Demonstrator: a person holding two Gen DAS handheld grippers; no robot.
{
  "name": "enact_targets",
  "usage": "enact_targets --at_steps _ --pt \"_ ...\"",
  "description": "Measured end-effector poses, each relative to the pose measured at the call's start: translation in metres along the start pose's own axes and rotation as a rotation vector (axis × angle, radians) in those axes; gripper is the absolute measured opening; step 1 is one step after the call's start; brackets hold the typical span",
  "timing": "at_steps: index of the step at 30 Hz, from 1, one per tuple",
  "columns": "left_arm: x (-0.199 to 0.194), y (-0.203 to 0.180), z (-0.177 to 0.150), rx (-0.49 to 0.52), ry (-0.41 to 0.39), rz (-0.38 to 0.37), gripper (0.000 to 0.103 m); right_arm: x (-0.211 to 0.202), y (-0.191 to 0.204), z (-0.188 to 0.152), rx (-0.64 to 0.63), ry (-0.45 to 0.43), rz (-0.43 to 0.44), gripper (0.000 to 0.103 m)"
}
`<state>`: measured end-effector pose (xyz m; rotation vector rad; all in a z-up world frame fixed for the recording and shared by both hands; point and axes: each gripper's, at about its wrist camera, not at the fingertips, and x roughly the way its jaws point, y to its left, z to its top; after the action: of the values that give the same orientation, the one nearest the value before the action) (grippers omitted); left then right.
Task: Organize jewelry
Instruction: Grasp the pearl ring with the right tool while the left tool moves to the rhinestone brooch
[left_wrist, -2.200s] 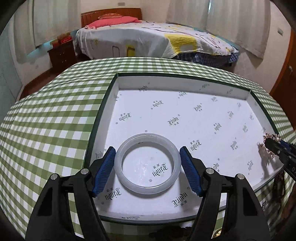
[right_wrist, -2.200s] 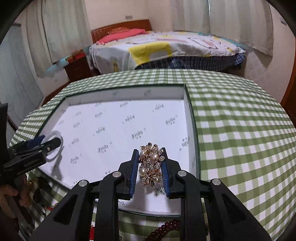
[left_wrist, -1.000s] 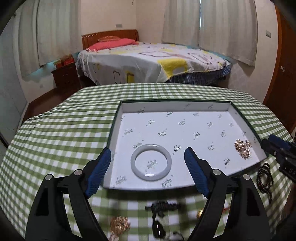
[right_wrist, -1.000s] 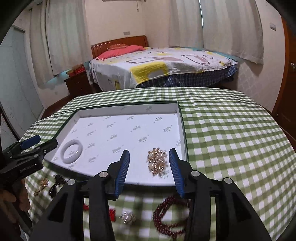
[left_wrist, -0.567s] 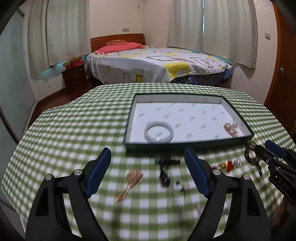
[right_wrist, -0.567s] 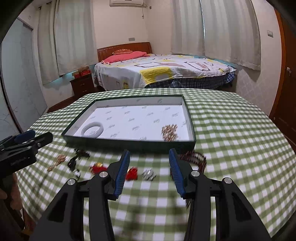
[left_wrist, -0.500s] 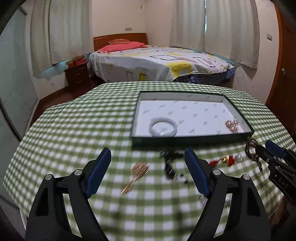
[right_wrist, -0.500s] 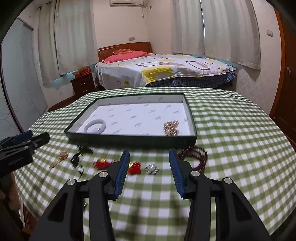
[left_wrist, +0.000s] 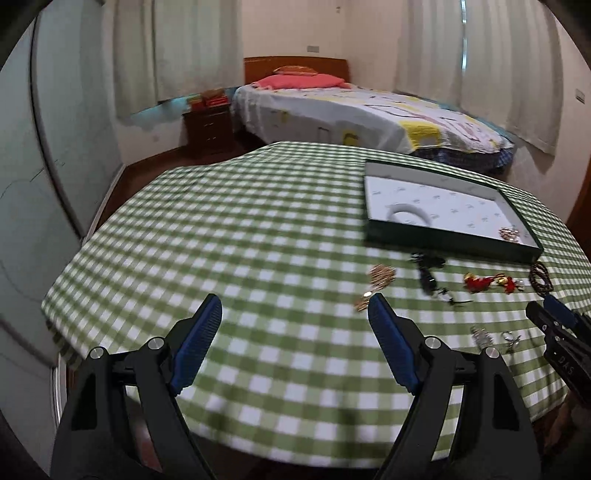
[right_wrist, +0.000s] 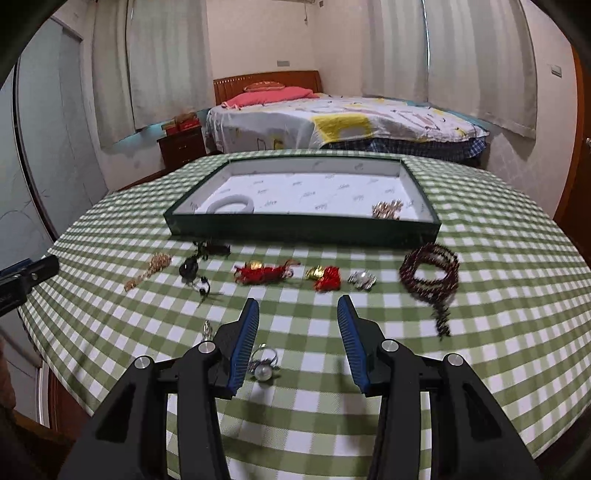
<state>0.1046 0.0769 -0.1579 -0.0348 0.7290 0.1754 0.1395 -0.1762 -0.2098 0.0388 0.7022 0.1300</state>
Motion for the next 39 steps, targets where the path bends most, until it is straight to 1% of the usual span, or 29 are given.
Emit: enact_targets --at_steps 6,12,15,17,19,24,28,33,39 --pt "0.004 0.015 -0.006 -0.047 0.026 0.009 0.080 0.011 0.007 -0.009 -0.002 0.047 0.008 0.044" --pt "0.007 0.011 -0.009 -0.039 0.034 0.001 0.080 0.021 0.010 -0.017 -0.014 0.091 0.011 0.043" --pt "0.009 0.009 -0.010 -0.035 0.041 0.001 0.080 0.022 0.011 -0.019 -0.027 0.091 0.004 0.039" --pt "0.010 0.008 -0.011 -0.035 0.047 -0.001 0.080 0.021 0.012 -0.019 -0.041 0.092 -0.004 0.032" --pt "0.012 0.006 -0.013 -0.031 0.051 -0.003 0.080 0.020 0.011 -0.019 -0.047 0.095 0.002 0.022" --pt "0.013 -0.001 -0.016 -0.018 0.057 -0.021 0.080 0.018 0.005 -0.018 -0.038 0.105 0.007 0.021" --pt "0.012 -0.015 -0.018 0.003 0.054 -0.044 0.080 0.015 -0.009 -0.017 -0.009 0.105 -0.002 0.021" --pt "0.015 -0.043 -0.022 0.048 0.068 -0.089 0.080 0.006 -0.034 -0.014 0.015 0.082 -0.037 0.021" --pt "0.019 -0.086 -0.026 0.119 0.090 -0.147 0.080 -0.002 -0.066 -0.018 0.066 0.077 -0.060 0.021"
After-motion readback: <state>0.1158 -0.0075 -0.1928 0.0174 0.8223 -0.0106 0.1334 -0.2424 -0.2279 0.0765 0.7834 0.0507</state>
